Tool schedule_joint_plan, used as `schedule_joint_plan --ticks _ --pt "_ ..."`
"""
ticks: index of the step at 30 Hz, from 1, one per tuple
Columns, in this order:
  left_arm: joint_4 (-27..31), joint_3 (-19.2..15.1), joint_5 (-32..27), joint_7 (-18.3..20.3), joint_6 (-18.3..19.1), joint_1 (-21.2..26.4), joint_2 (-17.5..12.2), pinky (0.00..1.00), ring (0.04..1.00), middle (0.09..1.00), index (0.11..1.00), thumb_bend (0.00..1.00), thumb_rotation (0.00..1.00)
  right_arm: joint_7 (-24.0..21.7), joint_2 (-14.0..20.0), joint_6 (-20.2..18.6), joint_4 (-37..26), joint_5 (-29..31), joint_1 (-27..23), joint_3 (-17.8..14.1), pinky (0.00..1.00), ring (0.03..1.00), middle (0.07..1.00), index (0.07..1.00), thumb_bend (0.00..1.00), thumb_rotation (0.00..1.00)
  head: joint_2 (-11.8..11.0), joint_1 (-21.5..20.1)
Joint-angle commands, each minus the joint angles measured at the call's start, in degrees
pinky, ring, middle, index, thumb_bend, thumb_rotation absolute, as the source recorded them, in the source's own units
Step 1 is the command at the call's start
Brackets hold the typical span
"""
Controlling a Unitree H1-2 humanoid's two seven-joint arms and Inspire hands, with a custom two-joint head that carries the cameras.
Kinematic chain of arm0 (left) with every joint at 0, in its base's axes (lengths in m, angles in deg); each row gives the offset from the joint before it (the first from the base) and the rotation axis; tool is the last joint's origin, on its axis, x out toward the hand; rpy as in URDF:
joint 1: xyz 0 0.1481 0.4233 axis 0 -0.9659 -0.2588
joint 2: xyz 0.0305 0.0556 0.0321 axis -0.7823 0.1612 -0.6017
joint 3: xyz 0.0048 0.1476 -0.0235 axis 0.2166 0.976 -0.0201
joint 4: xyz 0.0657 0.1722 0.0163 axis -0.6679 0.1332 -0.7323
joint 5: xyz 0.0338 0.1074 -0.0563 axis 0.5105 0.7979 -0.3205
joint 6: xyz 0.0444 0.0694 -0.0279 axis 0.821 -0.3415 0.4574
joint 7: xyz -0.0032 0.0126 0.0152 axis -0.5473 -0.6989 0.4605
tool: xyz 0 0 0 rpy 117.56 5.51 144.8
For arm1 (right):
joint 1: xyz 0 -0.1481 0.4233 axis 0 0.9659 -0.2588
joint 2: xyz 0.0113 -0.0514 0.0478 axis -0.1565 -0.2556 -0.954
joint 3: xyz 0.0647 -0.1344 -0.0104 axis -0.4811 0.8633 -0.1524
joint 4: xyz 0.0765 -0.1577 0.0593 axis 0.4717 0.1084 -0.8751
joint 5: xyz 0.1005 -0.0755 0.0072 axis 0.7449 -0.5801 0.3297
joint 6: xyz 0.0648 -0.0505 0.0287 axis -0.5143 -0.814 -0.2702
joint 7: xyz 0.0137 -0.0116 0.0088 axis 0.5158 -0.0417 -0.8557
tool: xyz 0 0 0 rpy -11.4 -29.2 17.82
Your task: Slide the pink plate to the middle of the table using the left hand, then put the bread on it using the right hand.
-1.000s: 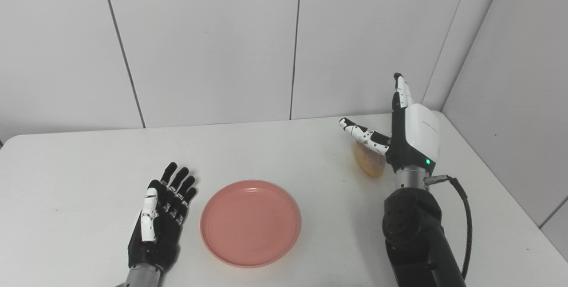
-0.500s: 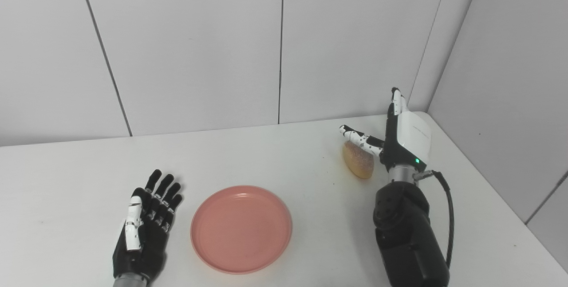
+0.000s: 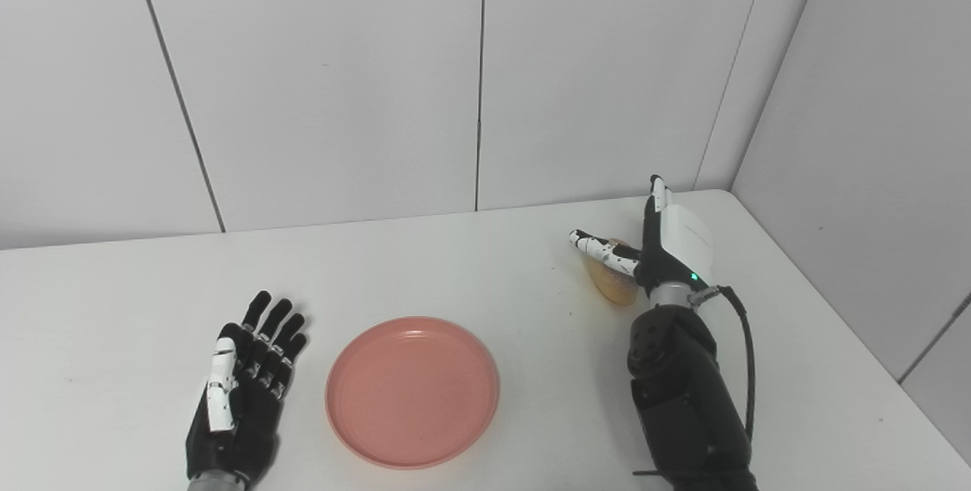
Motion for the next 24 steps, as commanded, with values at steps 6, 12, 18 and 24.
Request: schedule_joint_plan --ticks 6,12,18,24 --pt "0.1 -0.2 -0.1 -0.4 1.3 -1.9 -0.2 0.97 0.928 0.932 0.926 0.31 1.0 0.8 0.8 0.2 1.6 -0.2 -3.2 1.2 0.87 0.952 0.975 1.0 0.91 0.66 0.4 -0.1" --pt "0.7 -0.4 -0.3 -0.6 1.5 -1.9 -0.2 0.96 0.917 0.922 0.917 0.31 1.0 0.8 0.8 0.2 4.0 0.3 -4.0 0.4 0.87 0.954 0.974 1.0 0.92 0.68 1.0 -0.4" --pt "1.1 -0.5 -0.4 -0.9 2.0 -2.0 -0.1 0.95 0.915 0.92 0.916 0.31 1.0 0.2 0.4 0.2 6.8 -0.5 -5.0 -1.3 0.88 0.947 0.96 0.989 0.93 0.68 1.3 -0.4" --pt "1.2 -0.5 -0.1 -1.0 2.2 -2.0 -0.2 0.95 0.911 0.919 0.914 0.32 1.0 1.4 0.5 0.2 9.0 0.2 -5.5 -2.5 0.88 0.952 0.964 0.985 0.91 0.66 1.5 -0.4"
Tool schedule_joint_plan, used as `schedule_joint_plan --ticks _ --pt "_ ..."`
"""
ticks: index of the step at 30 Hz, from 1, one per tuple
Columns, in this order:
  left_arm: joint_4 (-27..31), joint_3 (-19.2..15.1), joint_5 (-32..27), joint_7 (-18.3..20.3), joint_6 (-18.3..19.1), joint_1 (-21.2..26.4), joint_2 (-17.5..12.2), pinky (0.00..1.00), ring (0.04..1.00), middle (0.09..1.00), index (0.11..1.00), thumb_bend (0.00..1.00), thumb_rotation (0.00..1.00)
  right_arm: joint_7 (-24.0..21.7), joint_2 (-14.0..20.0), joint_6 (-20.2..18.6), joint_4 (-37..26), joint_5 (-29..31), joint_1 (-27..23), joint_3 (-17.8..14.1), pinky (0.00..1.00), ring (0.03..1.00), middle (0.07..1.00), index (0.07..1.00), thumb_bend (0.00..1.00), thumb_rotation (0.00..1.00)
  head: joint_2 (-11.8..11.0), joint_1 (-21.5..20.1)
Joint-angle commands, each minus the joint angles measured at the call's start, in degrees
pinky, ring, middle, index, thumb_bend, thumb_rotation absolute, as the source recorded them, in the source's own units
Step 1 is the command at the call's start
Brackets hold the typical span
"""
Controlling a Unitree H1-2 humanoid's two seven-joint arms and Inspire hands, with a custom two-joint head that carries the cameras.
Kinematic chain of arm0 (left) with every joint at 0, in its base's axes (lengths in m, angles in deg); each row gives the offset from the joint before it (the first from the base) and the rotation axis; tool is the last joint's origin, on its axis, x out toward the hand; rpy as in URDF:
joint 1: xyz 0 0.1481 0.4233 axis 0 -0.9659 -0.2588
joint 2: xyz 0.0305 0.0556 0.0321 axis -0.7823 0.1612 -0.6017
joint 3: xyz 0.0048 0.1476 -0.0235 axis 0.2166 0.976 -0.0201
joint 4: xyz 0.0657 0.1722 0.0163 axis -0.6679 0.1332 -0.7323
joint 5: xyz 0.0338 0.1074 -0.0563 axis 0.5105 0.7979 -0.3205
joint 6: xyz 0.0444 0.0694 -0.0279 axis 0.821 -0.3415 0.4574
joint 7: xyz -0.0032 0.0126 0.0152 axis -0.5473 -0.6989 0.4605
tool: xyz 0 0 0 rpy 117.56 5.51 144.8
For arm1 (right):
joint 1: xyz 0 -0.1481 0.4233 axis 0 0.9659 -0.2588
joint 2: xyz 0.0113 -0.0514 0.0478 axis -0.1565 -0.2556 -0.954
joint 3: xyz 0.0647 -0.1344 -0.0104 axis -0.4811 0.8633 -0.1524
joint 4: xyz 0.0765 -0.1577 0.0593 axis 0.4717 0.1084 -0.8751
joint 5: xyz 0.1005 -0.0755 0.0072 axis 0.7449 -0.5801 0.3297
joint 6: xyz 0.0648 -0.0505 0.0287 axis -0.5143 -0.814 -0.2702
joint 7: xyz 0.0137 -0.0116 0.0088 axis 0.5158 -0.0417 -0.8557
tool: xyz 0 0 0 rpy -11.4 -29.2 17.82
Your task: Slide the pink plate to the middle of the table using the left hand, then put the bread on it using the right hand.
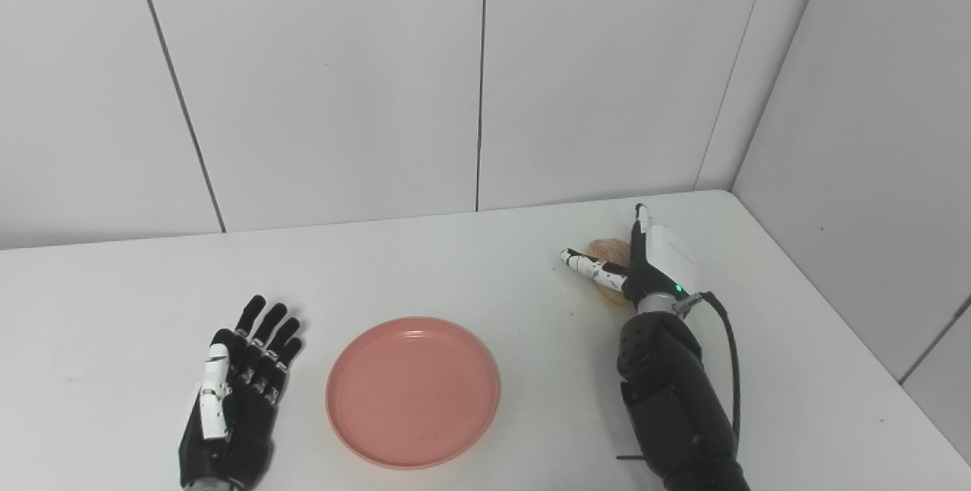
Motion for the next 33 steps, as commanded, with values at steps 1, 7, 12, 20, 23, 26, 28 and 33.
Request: schedule_joint_plan --ticks 1,7,12,20,23,26,28,33 --pt "-0.4 -0.2 0.0 -0.8 1.4 -1.0 -0.1 0.95 0.912 0.919 0.914 0.32 1.0 1.7 0.7 0.2 -0.6 -0.4 -3.3 -0.6 0.88 0.951 0.963 0.985 0.91 0.65 0.1 0.1" --pt "-0.6 -0.1 -0.2 -0.5 1.4 -0.9 -0.2 0.96 0.916 0.922 0.915 0.32 1.0 2.4 0.9 0.2 0.5 0.2 -3.6 -1.2 0.84 0.918 0.925 0.965 0.92 0.62 0.3 0.3" --pt "-0.6 0.0 -0.1 -0.6 1.3 -0.9 0.0 0.96 0.914 0.919 0.915 0.32 1.0 1.7 1.1 0.2 1.5 -0.3 -4.1 -1.4 0.75 0.861 0.89 0.935 0.93 0.61 0.3 0.4" --pt "-0.7 -0.1 -0.2 -0.7 1.2 -0.9 0.3 0.95 0.91 0.916 0.913 0.32 1.0 1.8 1.1 0.2 4.1 -0.4 -5.1 -1.9 0.56 0.726 0.787 0.834 0.93 0.5 0.4 0.6" --pt "-0.2 -0.2 -0.2 -1.1 1.8 -0.9 0.4 0.95 0.905 0.913 0.911 0.32 1.0 1.8 1.1 0.2 4.8 0.7 -5.5 -2.2 0.53 0.693 0.784 0.831 0.93 0.48 0.5 0.8" --pt "-0.3 -0.2 -0.3 -1.0 1.8 -0.9 0.3 0.95 0.905 0.912 0.909 0.32 1.0 2.3 1.2 0.3 4.8 2.4 -5.5 -1.7 0.47 0.612 0.706 0.821 0.92 0.45 0.5 0.7" --pt "-0.3 -0.2 0.0 -0.9 1.6 -0.9 0.2 0.95 0.904 0.912 0.908 0.32 1.0 1.5 1.4 0.2 4.9 2.1 -5.6 -1.3 0.44 0.586 0.685 0.819 0.91 0.44 0.5 0.7" --pt "0.1 -0.3 -0.3 -1.3 2.2 -1.0 0.4 0.95 0.904 0.911 0.908 0.32 1.0 -3.8 1.9 0.2 5.7 -3.0 -6.1 -1.1 0.48 0.632 0.729 0.814 0.88 0.42 0.6 0.8"
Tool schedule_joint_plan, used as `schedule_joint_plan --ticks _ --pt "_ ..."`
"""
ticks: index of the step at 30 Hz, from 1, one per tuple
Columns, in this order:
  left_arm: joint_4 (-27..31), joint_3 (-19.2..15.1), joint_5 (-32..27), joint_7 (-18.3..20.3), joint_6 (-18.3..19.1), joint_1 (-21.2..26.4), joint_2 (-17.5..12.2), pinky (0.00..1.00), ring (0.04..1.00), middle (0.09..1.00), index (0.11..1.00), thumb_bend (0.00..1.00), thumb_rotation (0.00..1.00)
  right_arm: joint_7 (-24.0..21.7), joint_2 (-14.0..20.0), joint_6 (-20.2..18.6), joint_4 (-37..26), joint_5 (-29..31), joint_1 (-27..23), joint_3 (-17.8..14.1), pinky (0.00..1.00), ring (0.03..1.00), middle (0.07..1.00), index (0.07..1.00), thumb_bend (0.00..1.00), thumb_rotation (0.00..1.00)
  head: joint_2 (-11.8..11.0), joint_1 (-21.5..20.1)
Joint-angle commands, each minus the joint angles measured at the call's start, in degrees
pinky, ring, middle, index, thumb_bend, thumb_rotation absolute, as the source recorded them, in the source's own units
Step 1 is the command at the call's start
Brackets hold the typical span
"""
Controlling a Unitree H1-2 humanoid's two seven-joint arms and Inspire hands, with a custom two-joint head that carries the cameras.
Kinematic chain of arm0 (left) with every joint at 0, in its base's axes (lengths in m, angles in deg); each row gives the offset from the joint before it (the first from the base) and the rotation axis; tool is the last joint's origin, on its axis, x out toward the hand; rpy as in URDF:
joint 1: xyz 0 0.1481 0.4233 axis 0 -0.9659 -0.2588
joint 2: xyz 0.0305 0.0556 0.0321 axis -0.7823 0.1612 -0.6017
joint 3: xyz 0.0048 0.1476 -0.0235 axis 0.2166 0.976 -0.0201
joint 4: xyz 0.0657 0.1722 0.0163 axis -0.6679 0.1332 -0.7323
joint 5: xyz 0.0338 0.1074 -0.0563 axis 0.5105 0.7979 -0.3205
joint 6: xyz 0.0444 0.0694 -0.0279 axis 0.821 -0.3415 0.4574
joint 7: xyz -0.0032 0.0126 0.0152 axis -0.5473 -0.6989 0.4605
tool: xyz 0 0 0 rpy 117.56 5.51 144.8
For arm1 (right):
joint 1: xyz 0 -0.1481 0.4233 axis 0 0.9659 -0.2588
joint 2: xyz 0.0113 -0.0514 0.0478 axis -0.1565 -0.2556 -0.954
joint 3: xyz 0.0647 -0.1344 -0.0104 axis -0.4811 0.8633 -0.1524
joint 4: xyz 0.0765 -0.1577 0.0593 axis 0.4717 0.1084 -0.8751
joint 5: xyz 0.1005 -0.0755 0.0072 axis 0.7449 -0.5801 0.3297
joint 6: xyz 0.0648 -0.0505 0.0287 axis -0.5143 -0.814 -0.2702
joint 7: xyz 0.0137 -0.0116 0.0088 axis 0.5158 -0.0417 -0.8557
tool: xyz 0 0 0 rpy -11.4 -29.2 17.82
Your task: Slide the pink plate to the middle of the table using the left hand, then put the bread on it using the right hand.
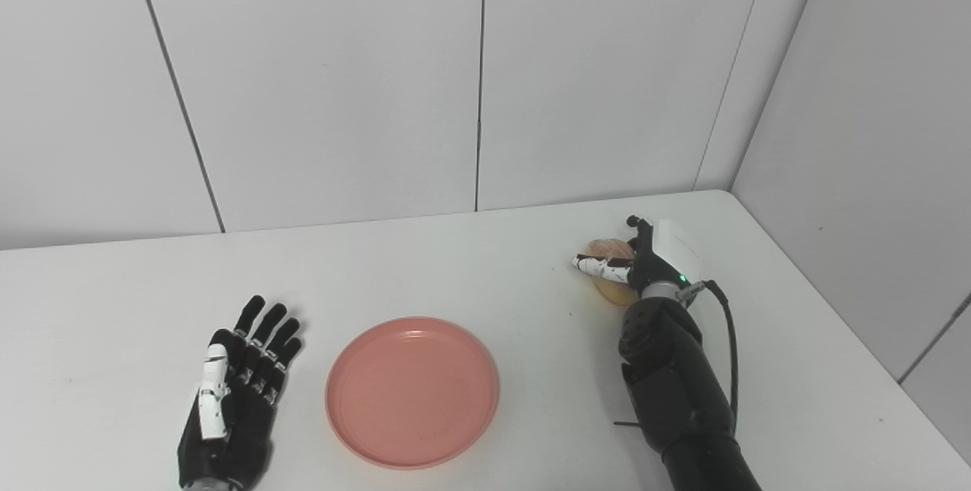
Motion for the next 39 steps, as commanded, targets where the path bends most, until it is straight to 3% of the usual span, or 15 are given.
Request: schedule_joint_plan --ticks 1,8,11,13,16,17,18,21,28,30,32,39 --pt "0.1 -0.2 -0.3 -1.3 2.0 -1.1 0.4 0.94 0.904 0.91 0.908 0.32 1.0 -3.5 0.6 0.2 0.2 -2.6 -2.2 -0.1 0.49 0.64 0.738 0.812 0.88 0.41 0.1 0.1" --pt "-0.2 -0.1 -0.2 -1.0 1.6 -1.1 0.4 0.94 0.898 0.906 0.905 0.32 1.0 -10.4 -0.1 0.2 0.1 -10.8 -2.8 -2.1 0.48 0.633 0.735 0.79 0.85 0.34 0.2 0.3" --pt "-0.3 -0.1 -0.3 -0.7 1.3 -1.1 0.5 0.94 0.9 0.908 0.906 0.32 1.0 -12.7 -0.4 0.2 -1.0 -13.0 -2.5 -2.4 0.41 0.542 0.657 0.762 0.83 0.29 0.2 0.3" --pt "-0.3 0.0 -0.3 -0.7 1.3 -1.1 0.5 0.94 0.899 0.907 0.905 0.32 1.0 -13.9 -0.3 0.2 -1.7 -13.8 -2.3 -2.2 0.33 0.424 0.546 0.729 0.82 0.23 0.3 0.3" --pt "-0.1 0.0 -0.2 -0.8 1.4 -1.2 0.5 0.94 0.9 0.906 0.904 0.32 1.0 -15.8 -0.2 0.2 -2.4 -15.4 -2.2 -1.9 0.3 0.375 0.477 0.632 0.79 0.16 0.4 0.4" --pt "-0.2 0.0 -0.3 -0.8 1.4 -1.1 0.6 0.94 0.899 0.906 0.903 0.32 1.0 -16.1 -0.4 0.2 -2.9 -15.2 -2.2 -2.1 0.29 0.36 0.456 0.56 0.66 0.15 0.4 0.5" --pt "-0.3 -0.1 -0.3 -0.8 1.3 -1.1 0.6 0.94 0.899 0.906 0.903 0.32 1.0 -16.4 -0.5 0.2 -3.4 -15.2 -2.2 -2.2 0.29 0.357 0.453 0.546 0.63 0.14 0.5 0.6" --pt "-0.3 -0.1 -0.3 -0.8 1.3 -1.1 0.6 0.94 0.898 0.905 0.902 0.33 1.0 -15.8 -1.0 0.2 -6.0 -14.1 -1.7 -2.3 0.28 0.34 0.433 0.545 0.53 0.02 0.6 0.9" --pt "-0.9 0.0 -0.9 0.0 0.8 -1.0 0.7 0.94 0.897 0.908 0.905 0.33 1.0 -16.9 -1.1 0.2 -14.0 -13.8 -0.5 -0.2 0.26 0.337 0.439 0.545 0.52 0.0 0.7 1.4" --pt "-1.1 0.2 -0.8 0.1 0.4 -1.0 0.6 0.95 0.903 0.913 0.911 0.32 1.0 -17.6 -1.5 0.2 -16.9 -14.4 -0.5 0.1 0.25 0.32 0.469 0.502 0.52 0.0 0.7 1.5" --pt "-1.0 0.4 -0.5 -0.1 0.4 -1.0 0.7 0.94 0.9 0.907 0.905 0.33 1.0 -18.1 -1.9 0.2 -19.5 -15.0 -0.4 0.6 0.24 0.312 0.44 0.537 0.52 0.0 0.7 1.8" --pt "-0.6 0.8 0.0 -0.6 -0.1 -1.3 1.3 0.92 0.889 0.9 0.897 0.34 1.0 -19.5 -3.6 0.2 -28.3 -16.1 -0.4 2.7 0.21 0.287 0.439 0.516 0.52 0.0 0.7 3.5"
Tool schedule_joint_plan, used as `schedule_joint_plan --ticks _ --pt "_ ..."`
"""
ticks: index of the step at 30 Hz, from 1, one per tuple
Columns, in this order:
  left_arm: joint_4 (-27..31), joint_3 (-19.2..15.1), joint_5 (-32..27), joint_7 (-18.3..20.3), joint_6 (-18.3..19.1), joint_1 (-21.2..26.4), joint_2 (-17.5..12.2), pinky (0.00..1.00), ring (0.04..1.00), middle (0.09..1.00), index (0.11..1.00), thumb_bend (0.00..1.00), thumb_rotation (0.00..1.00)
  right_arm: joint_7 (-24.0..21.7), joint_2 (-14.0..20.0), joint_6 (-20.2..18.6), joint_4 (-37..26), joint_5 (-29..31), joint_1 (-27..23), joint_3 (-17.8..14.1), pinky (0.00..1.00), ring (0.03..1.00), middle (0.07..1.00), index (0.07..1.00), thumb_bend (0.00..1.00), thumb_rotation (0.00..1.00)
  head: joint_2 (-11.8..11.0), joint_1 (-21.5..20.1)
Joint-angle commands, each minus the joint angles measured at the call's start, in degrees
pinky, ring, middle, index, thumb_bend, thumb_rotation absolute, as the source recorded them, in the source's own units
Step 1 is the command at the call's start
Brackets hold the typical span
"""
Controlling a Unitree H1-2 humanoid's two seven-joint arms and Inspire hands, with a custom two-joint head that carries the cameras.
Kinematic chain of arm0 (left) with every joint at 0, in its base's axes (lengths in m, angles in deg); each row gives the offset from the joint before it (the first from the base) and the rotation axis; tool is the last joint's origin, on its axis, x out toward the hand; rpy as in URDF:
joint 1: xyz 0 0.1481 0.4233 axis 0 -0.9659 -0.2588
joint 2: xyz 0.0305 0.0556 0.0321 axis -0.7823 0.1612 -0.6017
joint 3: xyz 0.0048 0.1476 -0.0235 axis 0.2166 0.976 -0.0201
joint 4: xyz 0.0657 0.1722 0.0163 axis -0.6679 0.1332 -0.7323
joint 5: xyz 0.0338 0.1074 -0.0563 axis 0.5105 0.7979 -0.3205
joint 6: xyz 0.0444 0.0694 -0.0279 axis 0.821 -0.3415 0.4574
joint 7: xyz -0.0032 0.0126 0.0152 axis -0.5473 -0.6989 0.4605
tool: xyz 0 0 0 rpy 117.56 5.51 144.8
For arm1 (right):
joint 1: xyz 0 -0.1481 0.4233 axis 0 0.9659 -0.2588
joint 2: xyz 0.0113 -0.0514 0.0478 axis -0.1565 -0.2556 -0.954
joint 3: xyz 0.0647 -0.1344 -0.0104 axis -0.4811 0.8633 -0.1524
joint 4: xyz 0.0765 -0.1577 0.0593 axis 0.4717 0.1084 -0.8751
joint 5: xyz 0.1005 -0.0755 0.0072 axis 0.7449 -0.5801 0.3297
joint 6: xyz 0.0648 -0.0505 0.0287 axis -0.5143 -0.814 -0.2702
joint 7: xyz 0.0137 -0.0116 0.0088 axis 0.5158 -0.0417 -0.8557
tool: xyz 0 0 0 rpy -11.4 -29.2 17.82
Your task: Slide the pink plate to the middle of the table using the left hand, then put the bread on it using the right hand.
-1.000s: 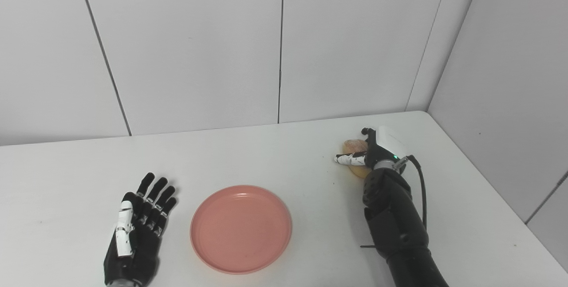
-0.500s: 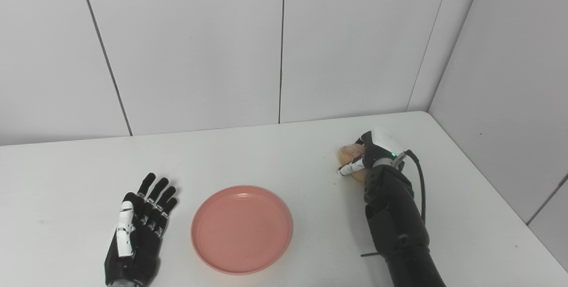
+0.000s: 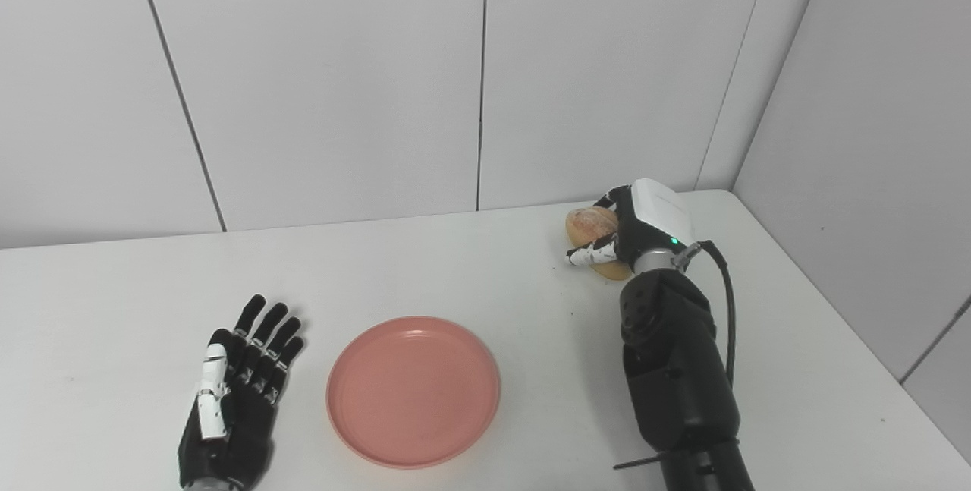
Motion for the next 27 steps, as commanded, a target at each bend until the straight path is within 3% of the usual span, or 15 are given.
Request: schedule_joint_plan --ticks 1,10,13,17,25,27 --pt "-0.7 0.6 1.0 -0.6 -0.1 -1.3 0.7 0.91 0.888 0.899 0.895 0.34 1.0 0.1 0.3 0.3 -4.4 -0.9 -2.3 1.4 0.22 0.292 0.44 0.516 0.52 0.0 0.0 0.3" --pt "-0.1 1.4 2.4 -1.1 -1.3 -1.9 2.1 0.91 0.883 0.889 0.882 0.35 1.0 -2.1 -0.6 0.3 -11.4 0.4 -1.8 6.9 0.19 0.27 0.422 0.52 0.52 0.0 -0.2 4.0" --pt "0.4 1.8 3.4 -1.7 -1.5 -2.2 2.6 0.91 0.881 0.887 0.88 0.35 1.0 -2.1 -0.9 0.4 -12.0 1.0 -1.5 9.1 0.17 0.239 0.408 0.506 0.52 0.0 -0.1 5.1" --pt "1.2 3.1 5.7 -2.4 -2.3 -2.7 3.2 0.91 0.893 0.899 0.885 0.37 1.0 -2.1 -1.1 0.6 -12.2 2.3 -1.1 13.1 0.2 0.278 0.413 0.515 0.52 0.0 0.3 8.2" --pt "3.2 5.1 9.4 -5.2 -2.3 -3.4 4.9 0.92 0.894 0.897 0.886 0.4 1.0 0.8 -2.0 2.0 -12.4 6.0 0.5 20.1 0.19 0.253 0.466 0.488 0.53 0.0 1.4 14.0" --pt "3.6 5.5 10.3 -6.1 -2.3 -3.4 5.4 0.92 0.886 0.89 0.879 0.4 1.0 1.0 -2.0 2.3 -12.4 6.6 0.9 21.7 0.18 0.249 0.424 0.514 0.53 0.0 1.7 15.4"
